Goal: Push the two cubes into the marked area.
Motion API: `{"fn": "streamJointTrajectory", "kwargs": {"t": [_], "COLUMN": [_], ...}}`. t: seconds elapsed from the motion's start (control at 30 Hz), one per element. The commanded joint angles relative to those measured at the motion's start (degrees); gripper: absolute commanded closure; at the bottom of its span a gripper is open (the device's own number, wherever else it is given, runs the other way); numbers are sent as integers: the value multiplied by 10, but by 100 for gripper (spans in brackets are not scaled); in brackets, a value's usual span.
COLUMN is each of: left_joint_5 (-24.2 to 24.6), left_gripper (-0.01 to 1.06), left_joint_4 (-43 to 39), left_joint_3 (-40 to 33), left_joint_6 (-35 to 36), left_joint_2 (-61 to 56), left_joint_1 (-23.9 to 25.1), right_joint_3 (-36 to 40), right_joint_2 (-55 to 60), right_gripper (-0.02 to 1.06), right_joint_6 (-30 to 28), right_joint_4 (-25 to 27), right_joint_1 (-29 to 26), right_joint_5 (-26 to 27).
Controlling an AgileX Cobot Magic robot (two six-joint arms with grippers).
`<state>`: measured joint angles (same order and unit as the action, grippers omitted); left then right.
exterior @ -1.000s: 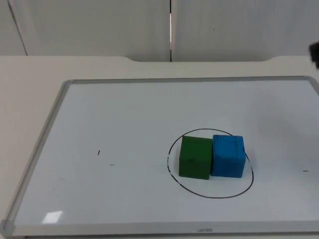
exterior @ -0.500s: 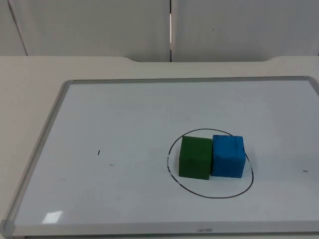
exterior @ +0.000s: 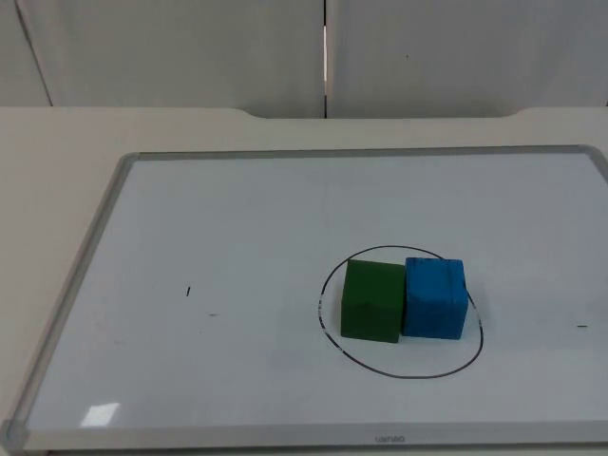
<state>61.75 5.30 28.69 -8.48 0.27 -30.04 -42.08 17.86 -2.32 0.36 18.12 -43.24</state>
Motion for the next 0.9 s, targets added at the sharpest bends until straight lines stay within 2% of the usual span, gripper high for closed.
{"fn": "streamJointTrajectory", "kwargs": {"t": [0.0, 0.2, 0.5, 0.87], "left_joint_5": [0, 0, 0, 0], "left_gripper": [105, 105, 105, 105], "left_joint_4": [-3, -3, -3, -3], "left_joint_3": [-2, -2, -2, -2], "left_joint_6": [4, 4, 4, 4], "left_joint_2": [-3, -3, -3, -3], "left_joint_1": [1, 1, 1, 1], "right_joint_3": [-2, -2, -2, -1], "right_joint_2": [-4, -10, -69, -179], "right_gripper": [105, 105, 105, 105], "right_joint_6": [3, 3, 16, 23], "right_joint_4": [-4, -4, -22, -22], "right_joint_1": [-3, -3, -3, -3], "right_joint_5": [-23, -107, -157, -216]}}
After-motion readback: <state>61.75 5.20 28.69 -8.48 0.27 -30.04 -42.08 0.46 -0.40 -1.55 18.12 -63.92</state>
